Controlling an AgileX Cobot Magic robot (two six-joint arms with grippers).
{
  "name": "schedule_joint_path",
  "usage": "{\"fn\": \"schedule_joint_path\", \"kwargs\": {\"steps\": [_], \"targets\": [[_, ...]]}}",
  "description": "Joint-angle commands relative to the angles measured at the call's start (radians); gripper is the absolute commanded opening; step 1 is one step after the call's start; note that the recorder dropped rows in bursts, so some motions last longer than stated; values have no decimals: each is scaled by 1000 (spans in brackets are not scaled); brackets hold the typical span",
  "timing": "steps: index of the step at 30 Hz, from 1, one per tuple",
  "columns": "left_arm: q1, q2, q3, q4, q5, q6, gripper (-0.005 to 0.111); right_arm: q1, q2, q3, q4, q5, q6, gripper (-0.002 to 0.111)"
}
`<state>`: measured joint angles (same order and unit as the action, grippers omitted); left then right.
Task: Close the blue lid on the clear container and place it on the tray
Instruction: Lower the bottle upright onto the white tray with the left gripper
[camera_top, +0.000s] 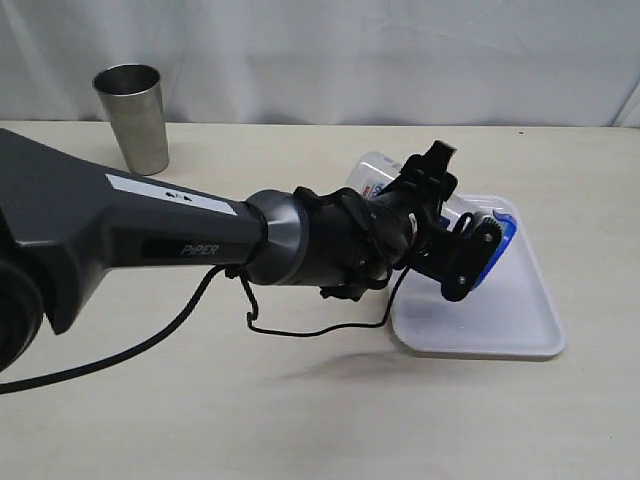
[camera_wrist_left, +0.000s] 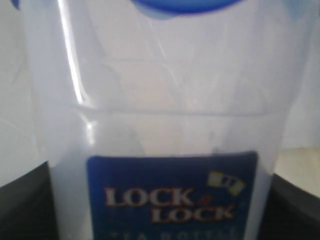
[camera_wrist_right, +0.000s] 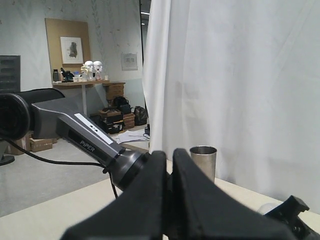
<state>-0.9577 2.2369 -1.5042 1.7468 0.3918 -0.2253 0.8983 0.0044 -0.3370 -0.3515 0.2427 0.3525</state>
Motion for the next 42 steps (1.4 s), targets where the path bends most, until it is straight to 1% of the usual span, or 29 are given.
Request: {"fn": "schedule_joint_path", "kwargs": {"steps": [1,6,10,11,13,16,20,23,28,30,32,35,39,40,42], "targets": [[-9,9,-87,-2,13,13,0,0,-1,4,0,-6,4,5],[-9,54,-152,-2,0,14,0,0,-1,4,0,-6,4,5],[-9,80,-155,-2,-77,-41,0,0,-1,4,0,-6,4,5],[-9,87,-155,-2,-81,-20,0,0,-1,4,0,-6,4,5],[-9,100,-155,-2,-75,93,0,0,-1,4,0,-6,4,5],[-9,110,-155,-2,-32,249,0,0,-1,4,0,-6,4,5],[-9,112,-155,-2,-37,243,0,0,-1,4,0,-6,4,5],[-9,112,-155,-2,-78,118,0,0,-1,4,0,-6,4,5],[-3,112,-155,-2,-137,-239,0,0,-1,4,0,-6,4,5],[14,112,-155,-2,-194,-373,0,0,-1,4,0,-6,4,5],[31,112,-155,-2,-278,-470,0,0,-1,4,0,-6,4,5],[64,112,-161,-2,-400,-558,0,0,-1,4,0,-6,4,5],[99,112,-206,-2,-544,-687,0,0,-1,4,0,-6,4,5],[106,112,-223,-36,-591,-698,0,0,-1,4,0,-6,4,5],[125,112,-248,-163,-713,-695,0,0,-1,4,0,-6,4,5]]}}
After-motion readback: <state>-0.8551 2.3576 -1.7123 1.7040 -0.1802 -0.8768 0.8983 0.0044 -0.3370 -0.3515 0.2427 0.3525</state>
